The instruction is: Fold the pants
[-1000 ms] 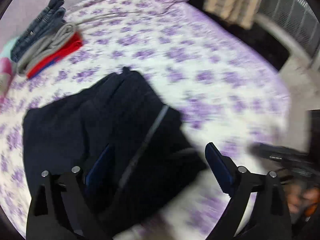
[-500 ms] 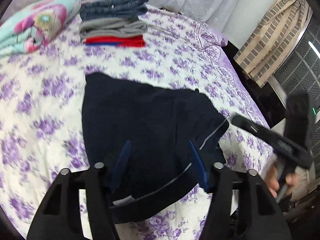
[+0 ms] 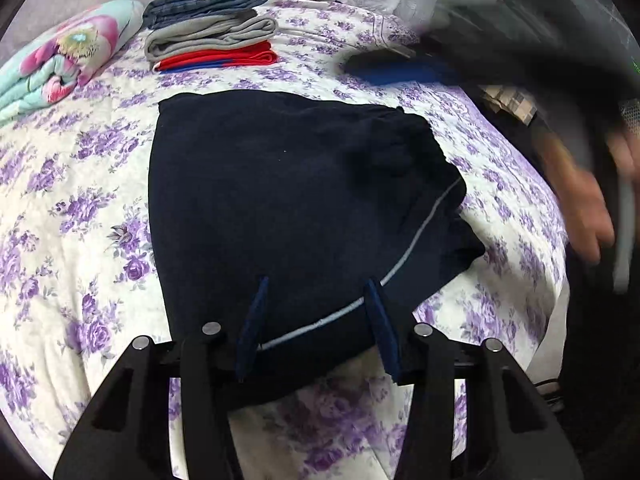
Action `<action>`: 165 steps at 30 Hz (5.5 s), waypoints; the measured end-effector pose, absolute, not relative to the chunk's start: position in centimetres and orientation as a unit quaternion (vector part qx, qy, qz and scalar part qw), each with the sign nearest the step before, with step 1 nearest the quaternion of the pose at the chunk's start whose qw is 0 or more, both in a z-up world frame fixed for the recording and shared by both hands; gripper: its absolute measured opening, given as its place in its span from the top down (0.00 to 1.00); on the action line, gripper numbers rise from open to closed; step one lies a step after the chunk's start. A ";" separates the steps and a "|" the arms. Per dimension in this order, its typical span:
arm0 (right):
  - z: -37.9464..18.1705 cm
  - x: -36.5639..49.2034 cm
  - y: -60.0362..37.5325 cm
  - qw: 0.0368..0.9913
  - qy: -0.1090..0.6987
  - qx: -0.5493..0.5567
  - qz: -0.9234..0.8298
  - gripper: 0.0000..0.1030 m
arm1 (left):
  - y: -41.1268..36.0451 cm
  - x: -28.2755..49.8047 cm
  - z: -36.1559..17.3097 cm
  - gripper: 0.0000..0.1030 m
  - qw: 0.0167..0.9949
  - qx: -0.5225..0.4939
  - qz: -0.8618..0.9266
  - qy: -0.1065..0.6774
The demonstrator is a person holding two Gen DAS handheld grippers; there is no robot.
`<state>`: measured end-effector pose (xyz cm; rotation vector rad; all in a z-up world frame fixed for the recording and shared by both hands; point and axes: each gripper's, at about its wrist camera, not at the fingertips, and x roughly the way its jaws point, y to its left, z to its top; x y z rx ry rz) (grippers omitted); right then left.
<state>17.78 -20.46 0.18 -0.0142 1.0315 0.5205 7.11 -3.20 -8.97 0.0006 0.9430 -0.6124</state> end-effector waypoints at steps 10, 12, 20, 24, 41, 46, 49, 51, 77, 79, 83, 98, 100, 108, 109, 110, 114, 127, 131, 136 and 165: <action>-6.8 28.8 -9.9 0.740 0.602 -0.133 0.269 0.57 | -2.5 7.5 -9.1 0.54 0.837 -0.012 -0.309 0.452; -7.9 28.6 -9.3 0.740 0.605 -0.148 0.255 0.80 | -2.5 7.4 -9.1 0.54 0.836 -0.010 -0.311 0.451; -8.9 28.6 -8.1 0.767 0.585 -0.158 0.211 0.78 | -3.3 7.5 -9.6 0.53 0.841 0.002 -0.303 0.447; -6.4 27.7 -10.0 0.779 0.584 -0.110 0.200 0.49 | -1.8 7.7 -8.1 0.51 0.831 -0.024 -0.317 0.457; -2.3 3.3 -31.4 0.887 0.446 0.085 0.084 0.17 | 3.1 15.3 -11.4 0.20 0.771 -0.176 -0.251 0.558; -4.5 -0.4 -35.3 0.882 0.449 0.143 0.025 0.17 | 0.2 16.3 -11.8 0.19 0.782 -0.139 -0.248 0.554; -4.9 -0.1 -35.9 0.880 0.448 0.156 0.010 0.17 | -0.4 16.2 -11.7 0.18 0.789 -0.127 -0.244 0.549; -4.6 1.1 -35.7 0.884 0.441 0.158 0.015 0.17 | -0.5 16.1 -11.6 0.18 0.792 -0.123 -0.243 0.546; -11.4 12.4 -30.4 0.806 0.536 0.227 0.109 0.03 | 1.5 15.7 -12.9 0.28 0.778 -0.188 -0.306 0.515; -10.5 11.4 -29.3 0.828 0.513 0.198 0.105 0.21 | 2.0 15.8 -13.0 0.40 0.780 -0.192 -0.290 0.520; -7.8 9.8 -27.9 0.859 0.477 0.148 0.114 0.57 | 2.6 15.0 -11.9 0.74 0.788 -0.193 -0.283 0.511; -2.9 7.6 -25.4 0.894 0.420 0.087 0.130 0.66 | 2.9 15.0 -13.3 0.70 0.751 -0.223 -0.273 0.558; -2.3 7.9 -25.1 0.896 0.418 0.080 0.131 0.67 | 2.2 14.6 -11.9 0.80 0.776 -0.199 -0.264 0.538; 4.1 12.2 -22.4 0.906 0.388 0.037 0.164 0.68 | 2.5 16.8 -6.5 0.84 0.814 -0.196 -0.233 0.495; 5.2 13.4 -22.0 0.908 0.381 0.035 0.170 0.68 | 2.9 17.8 -5.0 0.84 0.823 -0.196 -0.226 0.483; 6.9 15.5 -21.7 0.912 0.368 0.038 0.178 0.68 | 3.4 18.9 -3.4 0.84 0.833 -0.192 -0.219 0.471; 12.3 23.6 -21.5 0.920 0.334 0.057 0.197 0.68 | 4.3 26.6 5.8 0.84 0.875 -0.157 -0.187 0.417; 6.7 53.7 -24.2 0.908 0.393 0.095 0.109 0.58 | 0.9 57.9 4.5 0.80 0.856 -0.079 -0.146 0.490; 3.6 53.8 -27.1 0.904 0.387 0.148 0.106 0.16 | 0.9 57.6 1.8 0.67 0.874 -0.077 -0.159 0.452; 4.4 53.5 -26.6 0.905 0.393 0.128 0.100 0.15 | 1.9 58.0 2.3 0.36 0.877 -0.081 -0.145 0.451; 5.0 21.4 -20.7 0.954 0.298 -0.017 -0.019 0.04 | 3.3 22.2 5.2 0.05 0.959 0.001 0.004 0.284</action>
